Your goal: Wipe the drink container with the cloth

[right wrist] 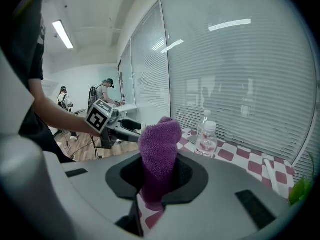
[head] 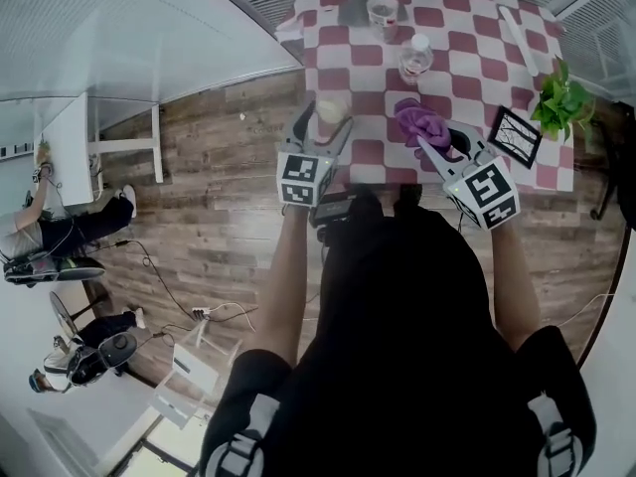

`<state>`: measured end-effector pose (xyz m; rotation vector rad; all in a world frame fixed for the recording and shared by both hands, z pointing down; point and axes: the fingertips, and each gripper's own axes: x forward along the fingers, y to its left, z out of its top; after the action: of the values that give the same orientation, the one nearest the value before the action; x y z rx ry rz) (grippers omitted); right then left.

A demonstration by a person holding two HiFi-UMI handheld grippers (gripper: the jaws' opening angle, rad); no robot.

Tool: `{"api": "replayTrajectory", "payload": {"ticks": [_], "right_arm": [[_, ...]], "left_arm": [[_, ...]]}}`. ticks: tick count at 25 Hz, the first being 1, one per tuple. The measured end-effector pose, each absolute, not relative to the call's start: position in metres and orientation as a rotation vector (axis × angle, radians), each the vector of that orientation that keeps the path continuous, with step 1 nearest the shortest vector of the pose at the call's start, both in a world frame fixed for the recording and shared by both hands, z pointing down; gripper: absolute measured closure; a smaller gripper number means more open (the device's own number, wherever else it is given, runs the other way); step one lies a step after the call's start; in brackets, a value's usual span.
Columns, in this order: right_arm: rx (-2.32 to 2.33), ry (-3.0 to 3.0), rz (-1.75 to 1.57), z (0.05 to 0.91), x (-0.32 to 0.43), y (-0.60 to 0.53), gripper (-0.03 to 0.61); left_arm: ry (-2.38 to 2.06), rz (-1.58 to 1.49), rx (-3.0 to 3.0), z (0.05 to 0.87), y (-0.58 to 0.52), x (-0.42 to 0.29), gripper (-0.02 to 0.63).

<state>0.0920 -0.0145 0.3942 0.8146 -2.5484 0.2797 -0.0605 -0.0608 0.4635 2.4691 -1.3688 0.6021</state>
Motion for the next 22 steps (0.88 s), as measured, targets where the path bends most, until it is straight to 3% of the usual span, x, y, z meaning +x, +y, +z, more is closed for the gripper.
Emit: {"api": "replayTrajectory", "payload": {"ticks": [10,22], "right_arm": [[0.694,-2.597,0.288,0.396,0.094,-0.023,0.491],[0.657,-2.597,0.28,0.394,0.115,-0.015,0.489]], "left_arm": [[-1.953,0.435,2.038,0.449,-0.045,-0.063,0.288],[-2.036,0.407,1.855,0.464,-0.074,-0.063,0.298]]}}
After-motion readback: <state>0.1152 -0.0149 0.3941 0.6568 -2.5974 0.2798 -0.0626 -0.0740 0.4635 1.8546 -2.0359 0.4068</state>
